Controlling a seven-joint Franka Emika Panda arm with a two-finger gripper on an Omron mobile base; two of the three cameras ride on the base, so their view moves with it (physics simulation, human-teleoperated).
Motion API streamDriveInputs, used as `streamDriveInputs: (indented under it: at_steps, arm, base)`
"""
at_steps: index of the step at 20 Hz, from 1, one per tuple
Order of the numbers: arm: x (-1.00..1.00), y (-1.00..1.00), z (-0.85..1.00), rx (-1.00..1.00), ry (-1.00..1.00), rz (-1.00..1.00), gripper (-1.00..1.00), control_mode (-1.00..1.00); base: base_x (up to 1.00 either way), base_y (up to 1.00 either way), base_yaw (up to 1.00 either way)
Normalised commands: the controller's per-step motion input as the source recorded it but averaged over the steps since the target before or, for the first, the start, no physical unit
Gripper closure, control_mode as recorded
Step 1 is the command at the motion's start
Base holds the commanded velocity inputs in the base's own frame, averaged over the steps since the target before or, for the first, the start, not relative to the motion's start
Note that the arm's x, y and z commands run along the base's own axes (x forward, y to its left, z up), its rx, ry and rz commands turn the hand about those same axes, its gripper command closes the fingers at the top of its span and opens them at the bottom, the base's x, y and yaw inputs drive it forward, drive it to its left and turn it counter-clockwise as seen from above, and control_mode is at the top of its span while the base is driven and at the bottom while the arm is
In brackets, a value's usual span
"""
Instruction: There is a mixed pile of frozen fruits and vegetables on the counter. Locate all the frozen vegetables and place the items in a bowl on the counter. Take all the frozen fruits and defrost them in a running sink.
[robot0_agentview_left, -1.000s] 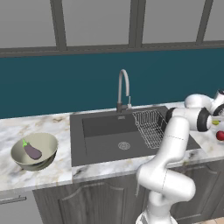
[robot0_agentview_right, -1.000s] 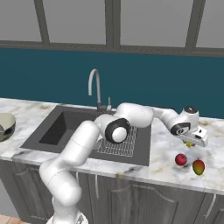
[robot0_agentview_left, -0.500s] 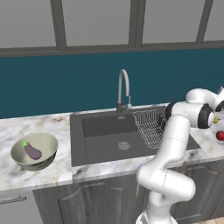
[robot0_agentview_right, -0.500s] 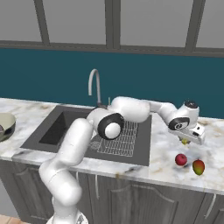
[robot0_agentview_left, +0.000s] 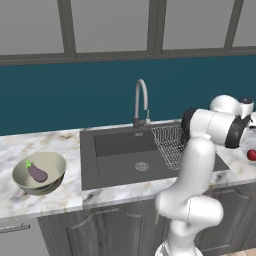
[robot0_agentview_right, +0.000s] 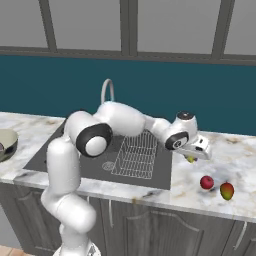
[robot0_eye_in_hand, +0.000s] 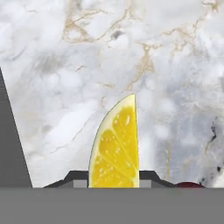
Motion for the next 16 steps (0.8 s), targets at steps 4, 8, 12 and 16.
streamDriveInputs:
  at_steps: [4, 8, 12, 16]
  arm:
    - [-0.44, 1.00, 1.00, -0.22, 0.00, 0.07, 1.00, -1.00]
    - [-0.58, 1.00, 1.00, -0.07, 0.06, 0.11, 1.00, -1.00]
    - [-0.69, 1.00, 1.00, 0.02, 0.18, 0.05, 1.00, -1.00]
    - [-0.84, 0.92, 0.99, 0.11, 0.16, 0.03, 1.00, -1.00]
  base:
    - [0.00, 0.00, 0.00]
    - [0.00, 0.00, 0.00]
    - [0.00, 0.00, 0.00]
    - [0.00, 0.00, 0.00]
